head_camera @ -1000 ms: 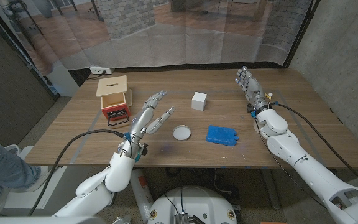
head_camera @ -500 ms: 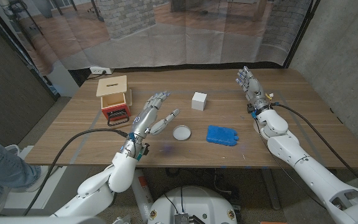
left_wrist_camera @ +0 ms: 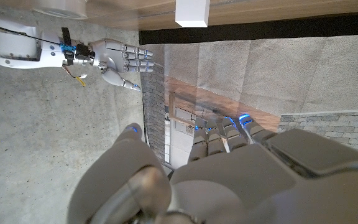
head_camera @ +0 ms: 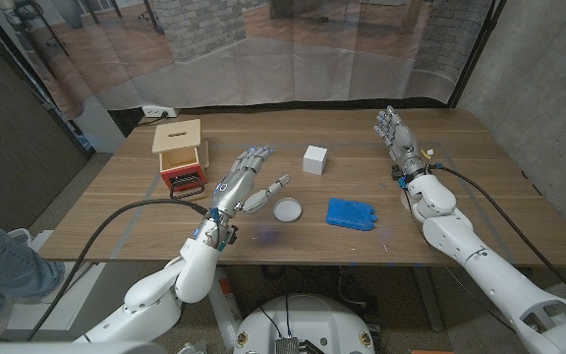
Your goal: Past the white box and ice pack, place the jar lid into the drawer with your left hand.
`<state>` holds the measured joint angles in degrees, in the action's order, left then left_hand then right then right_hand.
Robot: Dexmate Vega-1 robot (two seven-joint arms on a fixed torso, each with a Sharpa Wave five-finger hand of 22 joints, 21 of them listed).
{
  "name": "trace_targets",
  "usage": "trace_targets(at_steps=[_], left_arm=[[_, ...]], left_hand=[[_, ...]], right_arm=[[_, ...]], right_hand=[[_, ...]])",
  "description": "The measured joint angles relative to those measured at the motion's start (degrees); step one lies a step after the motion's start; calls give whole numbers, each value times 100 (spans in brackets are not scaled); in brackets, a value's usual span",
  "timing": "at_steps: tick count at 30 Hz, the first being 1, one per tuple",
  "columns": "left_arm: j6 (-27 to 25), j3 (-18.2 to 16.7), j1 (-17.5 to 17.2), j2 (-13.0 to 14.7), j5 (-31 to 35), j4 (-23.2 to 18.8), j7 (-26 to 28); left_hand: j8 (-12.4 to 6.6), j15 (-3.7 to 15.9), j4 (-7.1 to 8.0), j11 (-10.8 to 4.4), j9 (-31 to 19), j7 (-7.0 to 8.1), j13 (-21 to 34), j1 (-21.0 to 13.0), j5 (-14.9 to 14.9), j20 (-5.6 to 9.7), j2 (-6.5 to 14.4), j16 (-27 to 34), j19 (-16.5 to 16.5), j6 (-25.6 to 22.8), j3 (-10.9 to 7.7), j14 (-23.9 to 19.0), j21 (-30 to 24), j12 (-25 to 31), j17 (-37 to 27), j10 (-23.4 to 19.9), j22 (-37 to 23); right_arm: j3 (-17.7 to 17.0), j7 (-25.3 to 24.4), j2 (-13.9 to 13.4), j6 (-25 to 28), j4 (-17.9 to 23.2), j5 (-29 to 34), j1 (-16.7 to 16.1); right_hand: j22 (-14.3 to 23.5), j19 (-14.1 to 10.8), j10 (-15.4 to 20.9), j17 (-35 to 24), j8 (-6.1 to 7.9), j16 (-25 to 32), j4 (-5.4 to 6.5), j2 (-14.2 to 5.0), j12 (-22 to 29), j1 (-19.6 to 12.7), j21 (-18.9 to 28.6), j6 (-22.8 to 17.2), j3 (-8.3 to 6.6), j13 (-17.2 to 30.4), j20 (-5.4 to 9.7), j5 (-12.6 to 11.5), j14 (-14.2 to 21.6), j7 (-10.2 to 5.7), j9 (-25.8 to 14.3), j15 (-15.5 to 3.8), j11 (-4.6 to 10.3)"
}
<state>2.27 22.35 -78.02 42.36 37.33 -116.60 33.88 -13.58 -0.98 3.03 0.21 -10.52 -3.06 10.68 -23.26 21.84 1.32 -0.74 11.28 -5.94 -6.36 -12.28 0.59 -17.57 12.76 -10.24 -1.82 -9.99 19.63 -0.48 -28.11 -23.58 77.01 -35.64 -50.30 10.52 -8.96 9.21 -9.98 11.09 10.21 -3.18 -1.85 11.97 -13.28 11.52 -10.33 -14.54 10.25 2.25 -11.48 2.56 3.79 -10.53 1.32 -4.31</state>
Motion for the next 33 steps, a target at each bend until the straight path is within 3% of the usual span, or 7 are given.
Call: trace_targets(at_steps=[10,20,26,33], left_arm=[[-377,153,20,159,131,-223,-102],[-857,254,21,260,267,-415,-261],[-1062,316,15,286,336,-504,-310],[-1317,402,14,294,418,-577,-361]], left_hand=[[0,9,-100,-41,0,31,0,-153,24,-145,-47,0,145,-31,5,-9,22,0,0,-41,14],[30,9,-241,-21,0,31,14,-355,64,-608,-99,0,336,-31,5,-9,22,-41,0,-61,-2],[74,40,-288,-21,-30,31,14,-422,63,-720,-121,-12,388,-30,5,-41,40,-48,0,-61,-2],[75,40,-346,-21,-30,84,13,-522,85,-983,-175,-33,480,-40,28,-41,66,-69,0,-61,-2]], right_arm=[[-3,18,12,-24,-27,-16,-4],[-3,37,39,-33,-71,-31,7],[-2,44,41,-36,-77,-33,12],[2,57,41,-37,-89,-34,19]], right_hand=[[0,0,0,0,0,0,1,-13,0,13,0,0,0,0,0,0,24,0,0,23,0],[0,0,0,0,0,0,-15,-14,0,13,0,0,15,0,0,0,32,0,0,32,0],[0,0,0,0,0,0,-15,-13,0,13,0,0,15,0,1,0,64,0,0,0,0],[0,0,0,0,0,0,-15,-13,0,13,0,-11,15,0,0,0,63,-11,0,0,0]])
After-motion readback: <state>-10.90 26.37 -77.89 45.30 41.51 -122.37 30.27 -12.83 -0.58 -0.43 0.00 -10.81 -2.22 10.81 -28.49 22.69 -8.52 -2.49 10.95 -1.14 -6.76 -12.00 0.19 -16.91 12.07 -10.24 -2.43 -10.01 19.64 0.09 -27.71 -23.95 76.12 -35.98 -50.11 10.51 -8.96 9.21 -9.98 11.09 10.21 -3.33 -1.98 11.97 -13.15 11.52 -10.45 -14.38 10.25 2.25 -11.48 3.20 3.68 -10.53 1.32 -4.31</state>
